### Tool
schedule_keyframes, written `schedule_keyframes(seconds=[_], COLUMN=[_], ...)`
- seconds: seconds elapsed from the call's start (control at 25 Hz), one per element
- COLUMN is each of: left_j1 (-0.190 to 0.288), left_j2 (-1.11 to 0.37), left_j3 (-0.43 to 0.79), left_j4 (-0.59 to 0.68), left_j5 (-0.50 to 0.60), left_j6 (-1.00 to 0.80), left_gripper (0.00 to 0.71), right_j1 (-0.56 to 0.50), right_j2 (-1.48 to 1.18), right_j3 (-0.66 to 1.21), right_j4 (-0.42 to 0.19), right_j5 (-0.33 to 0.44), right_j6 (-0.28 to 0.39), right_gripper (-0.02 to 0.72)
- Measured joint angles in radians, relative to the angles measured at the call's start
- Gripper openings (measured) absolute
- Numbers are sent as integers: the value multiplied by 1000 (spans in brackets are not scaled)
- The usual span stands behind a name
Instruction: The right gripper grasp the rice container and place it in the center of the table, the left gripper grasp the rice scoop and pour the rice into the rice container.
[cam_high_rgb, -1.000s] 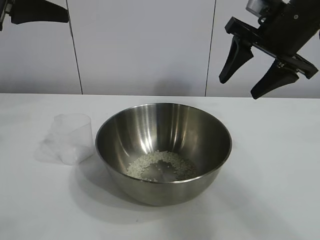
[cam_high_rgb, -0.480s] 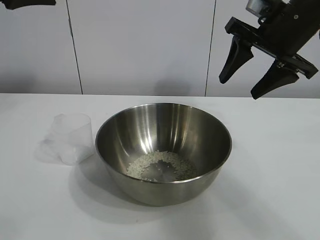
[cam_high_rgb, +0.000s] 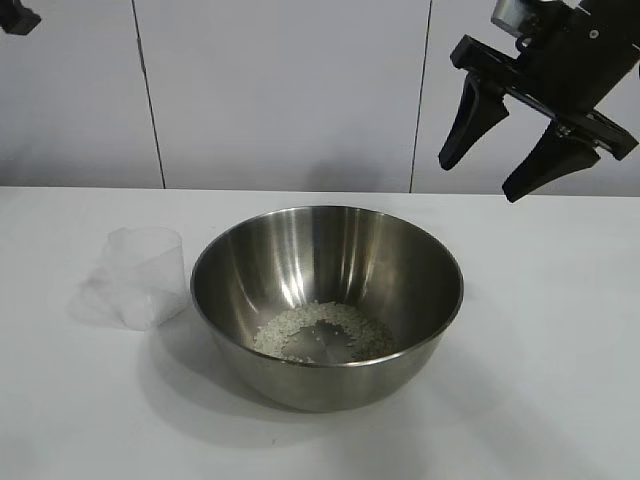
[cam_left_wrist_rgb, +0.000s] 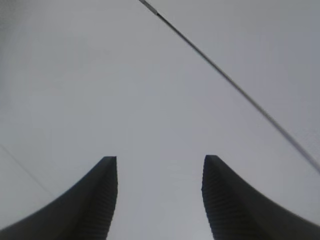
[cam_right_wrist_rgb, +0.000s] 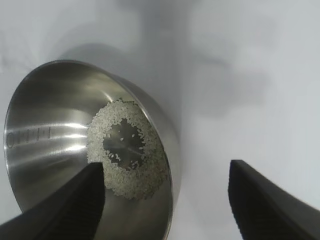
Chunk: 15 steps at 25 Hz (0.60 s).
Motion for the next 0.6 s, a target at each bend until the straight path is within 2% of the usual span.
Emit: schedule_keyframes(seconds=[0.08, 0.24, 0.32, 0.48, 0.6], left_j1=[18, 45, 49, 49, 48], left_j2=[0, 0, 0, 0, 0], left_j3=[0, 0, 0, 0, 0], left_j4=[-35, 114, 233, 583, 833], left_j5=[1, -107, -194, -400, -557], left_j6=[75, 462, 765, 1443, 1828], left_gripper=[379, 378, 378, 378, 378], right_j1=[0, 0, 0, 0, 0], right_j2=[0, 0, 0, 0, 0], right_j3=[0, 0, 0, 0, 0], right_j4=[-2, -4, -8, -24, -26], right_j5=[3, 5, 5, 10, 11], right_j6=[0, 0, 0, 0, 0], right_gripper=[484, 484, 484, 484, 484])
